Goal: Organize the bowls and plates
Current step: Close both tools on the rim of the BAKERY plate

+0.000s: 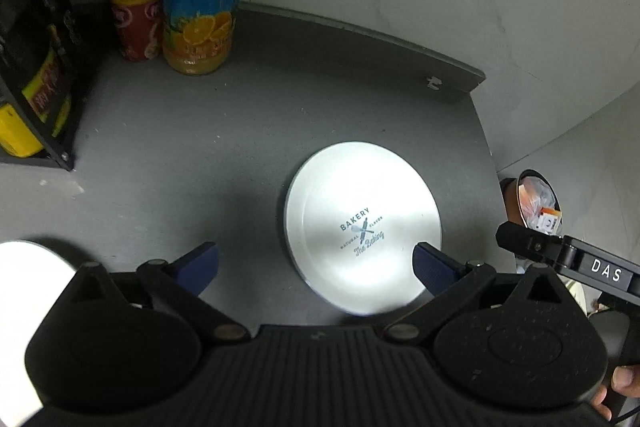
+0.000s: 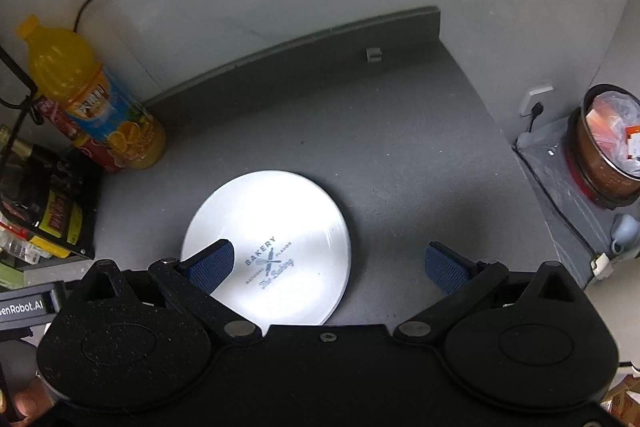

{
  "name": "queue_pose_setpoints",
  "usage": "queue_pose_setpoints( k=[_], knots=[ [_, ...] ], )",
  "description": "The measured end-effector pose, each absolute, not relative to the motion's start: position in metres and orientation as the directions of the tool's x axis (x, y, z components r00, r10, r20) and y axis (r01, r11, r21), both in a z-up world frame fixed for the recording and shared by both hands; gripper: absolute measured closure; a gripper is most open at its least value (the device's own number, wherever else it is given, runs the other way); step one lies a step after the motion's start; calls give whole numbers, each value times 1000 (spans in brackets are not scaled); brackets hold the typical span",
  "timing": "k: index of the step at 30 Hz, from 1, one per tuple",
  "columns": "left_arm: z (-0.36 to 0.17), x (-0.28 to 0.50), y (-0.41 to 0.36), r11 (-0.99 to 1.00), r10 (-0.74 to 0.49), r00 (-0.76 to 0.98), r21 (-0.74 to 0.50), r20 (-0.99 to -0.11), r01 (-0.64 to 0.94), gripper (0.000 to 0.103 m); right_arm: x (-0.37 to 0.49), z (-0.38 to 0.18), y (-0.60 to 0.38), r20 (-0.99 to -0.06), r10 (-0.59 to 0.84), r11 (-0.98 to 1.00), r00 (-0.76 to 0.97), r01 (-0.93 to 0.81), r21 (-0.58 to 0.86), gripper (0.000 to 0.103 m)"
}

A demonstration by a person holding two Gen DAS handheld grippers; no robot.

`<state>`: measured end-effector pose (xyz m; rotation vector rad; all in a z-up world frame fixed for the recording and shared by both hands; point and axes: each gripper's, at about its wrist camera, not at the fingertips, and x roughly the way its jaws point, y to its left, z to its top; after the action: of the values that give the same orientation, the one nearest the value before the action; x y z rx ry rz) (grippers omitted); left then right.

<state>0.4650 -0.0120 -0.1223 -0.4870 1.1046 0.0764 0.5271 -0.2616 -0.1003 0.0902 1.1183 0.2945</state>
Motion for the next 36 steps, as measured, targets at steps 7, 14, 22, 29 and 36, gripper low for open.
queue_pose_setpoints(
  k=[7, 14, 22, 29, 36],
  knots=[
    [-150, 483, -11, 844, -196, 455, -386, -868, -373, 4, 552, -127, -261, -893, 329, 936, 306, -229, 267, 18],
    [-182, 492, -8, 789, -222, 431, -420, -875, -447, 19, 571, -150, -257, -902, 366, 919, 231, -241, 311, 36],
    [-215, 496, -4, 738, -257, 392, -441, -883, -510, 51, 581, -179, -255, -918, 365, 914, 158, -251, 320, 56],
    [-230, 496, -2, 707, -273, 379, -452, -884, -545, 68, 586, -195, -257, -911, 393, 903, 122, -238, 358, 66],
    [-235, 497, 1, 685, -298, 390, -479, -871, -548, 82, 584, -208, -259, -899, 425, 889, 107, -239, 392, 77]
  ],
)
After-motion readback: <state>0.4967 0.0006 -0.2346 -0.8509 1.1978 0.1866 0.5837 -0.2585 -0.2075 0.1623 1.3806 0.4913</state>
